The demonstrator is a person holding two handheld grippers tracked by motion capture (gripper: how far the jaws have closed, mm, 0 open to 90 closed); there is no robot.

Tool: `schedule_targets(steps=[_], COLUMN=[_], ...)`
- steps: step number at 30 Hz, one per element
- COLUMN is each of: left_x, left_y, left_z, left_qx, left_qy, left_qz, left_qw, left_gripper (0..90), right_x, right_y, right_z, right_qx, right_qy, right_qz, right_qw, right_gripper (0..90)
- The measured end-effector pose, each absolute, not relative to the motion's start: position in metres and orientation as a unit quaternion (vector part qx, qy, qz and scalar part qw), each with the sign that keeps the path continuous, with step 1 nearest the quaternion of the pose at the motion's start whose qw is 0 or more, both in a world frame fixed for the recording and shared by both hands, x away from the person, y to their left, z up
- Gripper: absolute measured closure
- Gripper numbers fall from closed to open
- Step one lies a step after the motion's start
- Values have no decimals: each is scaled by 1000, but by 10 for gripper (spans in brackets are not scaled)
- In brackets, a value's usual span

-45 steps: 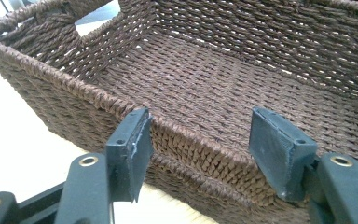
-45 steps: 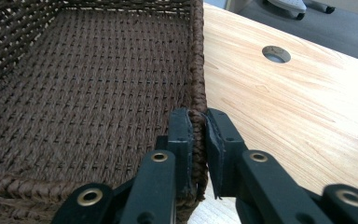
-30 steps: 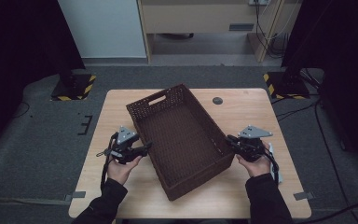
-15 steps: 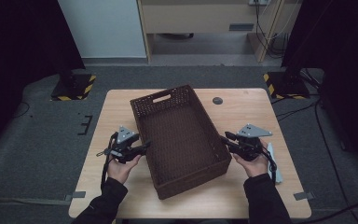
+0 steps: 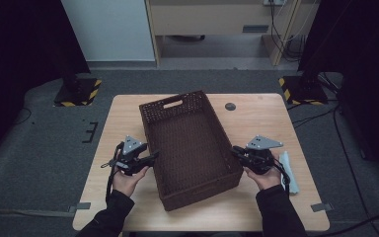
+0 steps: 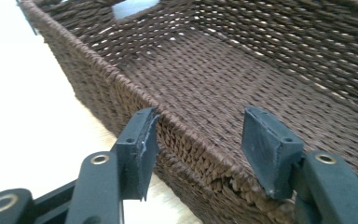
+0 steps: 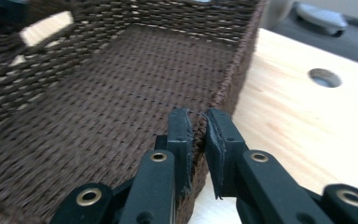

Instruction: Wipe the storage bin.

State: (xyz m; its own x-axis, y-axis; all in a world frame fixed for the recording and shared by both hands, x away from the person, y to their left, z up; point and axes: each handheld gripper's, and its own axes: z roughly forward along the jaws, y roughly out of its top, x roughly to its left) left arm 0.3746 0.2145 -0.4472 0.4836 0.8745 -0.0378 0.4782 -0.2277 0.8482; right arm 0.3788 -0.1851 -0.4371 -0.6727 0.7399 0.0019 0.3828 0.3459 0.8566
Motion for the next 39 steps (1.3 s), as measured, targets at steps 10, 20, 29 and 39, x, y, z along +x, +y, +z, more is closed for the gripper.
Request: schedule_targets(steps=[10,20,29,39], left_x=[387,376,378,387], left_y=[221,219,220,223], left_z=[-447,-445,-451,-454], left_qx=[748,748,757,761], left_qy=[454,449,449,447], left_qz=[241,240,232,239], left_qw=[419,426,414,405], left_gripper=[527,456,492,528], right_x=[388,385,378,389], right_y=[-176,-165,-163,-152], right_z=[-438,-442,-437,-447], right_qx=[354,363,360,366], right_qy=[786,788,784,782], right_qz=[457,448,458,457], right_qw=[217,215,214,213], right_gripper=[630,770,672,663])
